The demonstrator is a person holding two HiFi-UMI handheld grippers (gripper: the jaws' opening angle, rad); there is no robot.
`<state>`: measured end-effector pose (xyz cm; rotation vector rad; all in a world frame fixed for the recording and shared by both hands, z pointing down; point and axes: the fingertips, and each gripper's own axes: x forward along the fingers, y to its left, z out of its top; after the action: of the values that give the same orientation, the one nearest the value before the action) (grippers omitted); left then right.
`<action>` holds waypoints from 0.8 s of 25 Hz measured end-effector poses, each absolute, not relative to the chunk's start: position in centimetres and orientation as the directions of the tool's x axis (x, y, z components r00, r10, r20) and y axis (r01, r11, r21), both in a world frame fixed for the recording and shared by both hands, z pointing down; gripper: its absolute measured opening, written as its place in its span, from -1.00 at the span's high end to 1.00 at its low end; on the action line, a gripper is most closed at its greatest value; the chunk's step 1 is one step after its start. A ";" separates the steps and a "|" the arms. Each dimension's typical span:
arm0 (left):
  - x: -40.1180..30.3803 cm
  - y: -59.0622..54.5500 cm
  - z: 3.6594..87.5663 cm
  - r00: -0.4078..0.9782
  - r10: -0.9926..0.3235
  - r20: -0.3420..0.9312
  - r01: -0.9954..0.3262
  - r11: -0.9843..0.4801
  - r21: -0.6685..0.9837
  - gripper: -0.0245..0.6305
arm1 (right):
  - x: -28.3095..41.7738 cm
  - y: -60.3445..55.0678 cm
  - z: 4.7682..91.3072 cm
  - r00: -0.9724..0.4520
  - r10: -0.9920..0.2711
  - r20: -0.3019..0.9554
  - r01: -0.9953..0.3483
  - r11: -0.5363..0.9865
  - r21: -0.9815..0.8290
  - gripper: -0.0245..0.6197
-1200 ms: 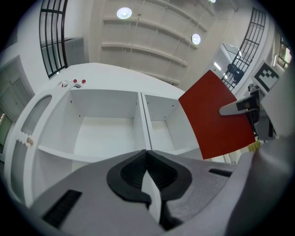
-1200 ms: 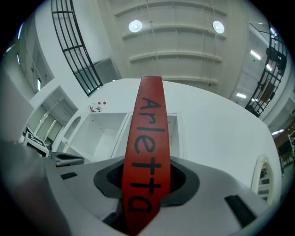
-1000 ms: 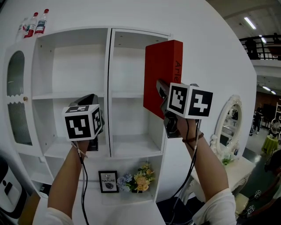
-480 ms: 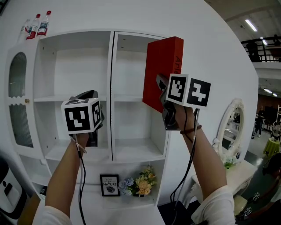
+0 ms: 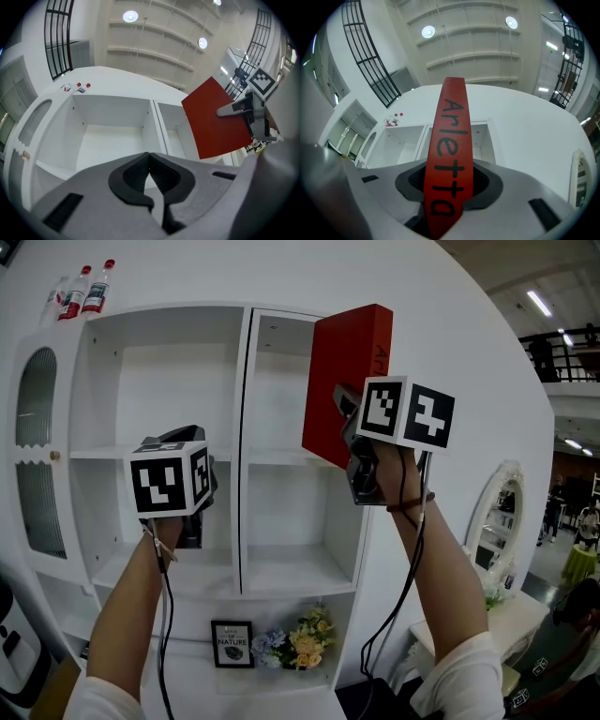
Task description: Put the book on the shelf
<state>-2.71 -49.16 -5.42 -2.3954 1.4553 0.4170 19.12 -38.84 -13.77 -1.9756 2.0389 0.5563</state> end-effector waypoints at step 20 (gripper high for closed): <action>-3.7 -52.4 -6.1 0.423 -0.813 -0.401 -0.903 -0.416 -0.110 0.93 | 16.8 -47.6 -14.4 -0.034 -0.918 -0.396 -0.993 -0.014 0.117 0.37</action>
<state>-3.69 -52.35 -6.13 -2.3737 1.4809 0.4127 16.84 -47.63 -14.42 -2.0302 2.0517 0.5461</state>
